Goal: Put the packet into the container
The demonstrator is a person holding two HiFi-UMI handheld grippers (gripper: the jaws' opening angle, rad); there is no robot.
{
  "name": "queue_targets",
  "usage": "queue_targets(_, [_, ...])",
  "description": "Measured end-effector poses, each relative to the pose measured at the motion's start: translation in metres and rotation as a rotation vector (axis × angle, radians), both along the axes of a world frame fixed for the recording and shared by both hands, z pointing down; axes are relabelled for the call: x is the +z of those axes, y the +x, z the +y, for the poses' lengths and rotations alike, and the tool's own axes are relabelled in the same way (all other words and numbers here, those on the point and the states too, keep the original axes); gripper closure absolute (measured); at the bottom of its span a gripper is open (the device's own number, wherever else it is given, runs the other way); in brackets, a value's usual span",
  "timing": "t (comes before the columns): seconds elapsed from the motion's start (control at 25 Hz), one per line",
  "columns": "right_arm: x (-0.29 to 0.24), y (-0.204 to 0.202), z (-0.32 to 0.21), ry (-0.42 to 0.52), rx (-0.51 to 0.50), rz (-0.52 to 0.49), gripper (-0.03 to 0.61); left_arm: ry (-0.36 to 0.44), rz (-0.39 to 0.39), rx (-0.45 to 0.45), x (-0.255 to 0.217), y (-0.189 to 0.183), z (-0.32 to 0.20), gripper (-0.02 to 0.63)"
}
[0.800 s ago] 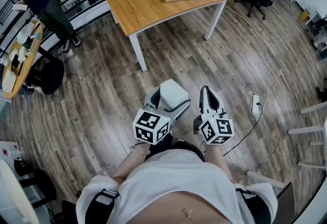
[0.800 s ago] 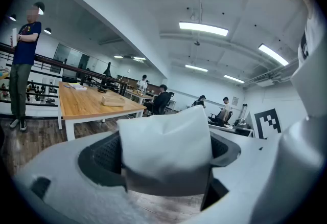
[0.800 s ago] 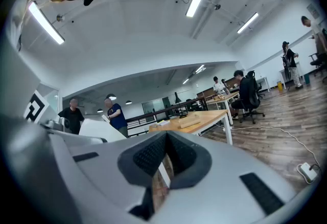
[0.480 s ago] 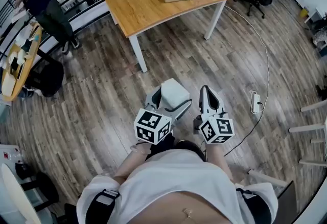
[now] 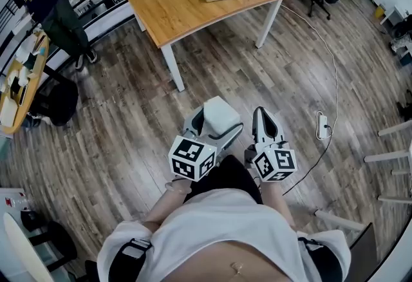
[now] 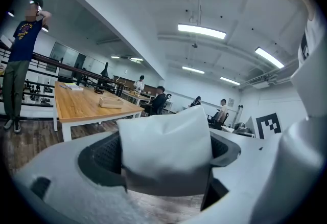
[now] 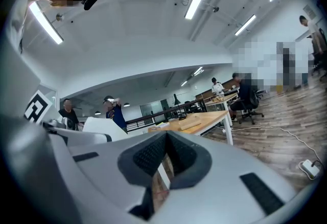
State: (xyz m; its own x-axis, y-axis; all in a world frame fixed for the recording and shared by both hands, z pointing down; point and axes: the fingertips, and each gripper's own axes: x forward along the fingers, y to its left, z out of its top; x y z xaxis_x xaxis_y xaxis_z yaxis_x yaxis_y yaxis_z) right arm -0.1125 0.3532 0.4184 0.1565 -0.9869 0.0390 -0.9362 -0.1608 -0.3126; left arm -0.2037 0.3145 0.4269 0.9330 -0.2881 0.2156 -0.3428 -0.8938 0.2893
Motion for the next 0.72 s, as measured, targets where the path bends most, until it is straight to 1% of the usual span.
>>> queue_targets(0.2, [0.000,0.006,0.000,0.002,0.021,0.001,0.568,-0.001,-0.006,0.013,0.001,0.002,0.001,0.144])
queue_targets(0.4, [-0.005,0.008,-0.003,0.017,0.035,0.004,0.568,0.021,0.012,0.031,-0.005,0.001,-0.001,0.144])
queue_targets(0.72, [-0.011,0.010,-0.002,0.024,0.045,0.034,0.567,0.024,0.020,0.029,-0.007,0.004,-0.006,0.144])
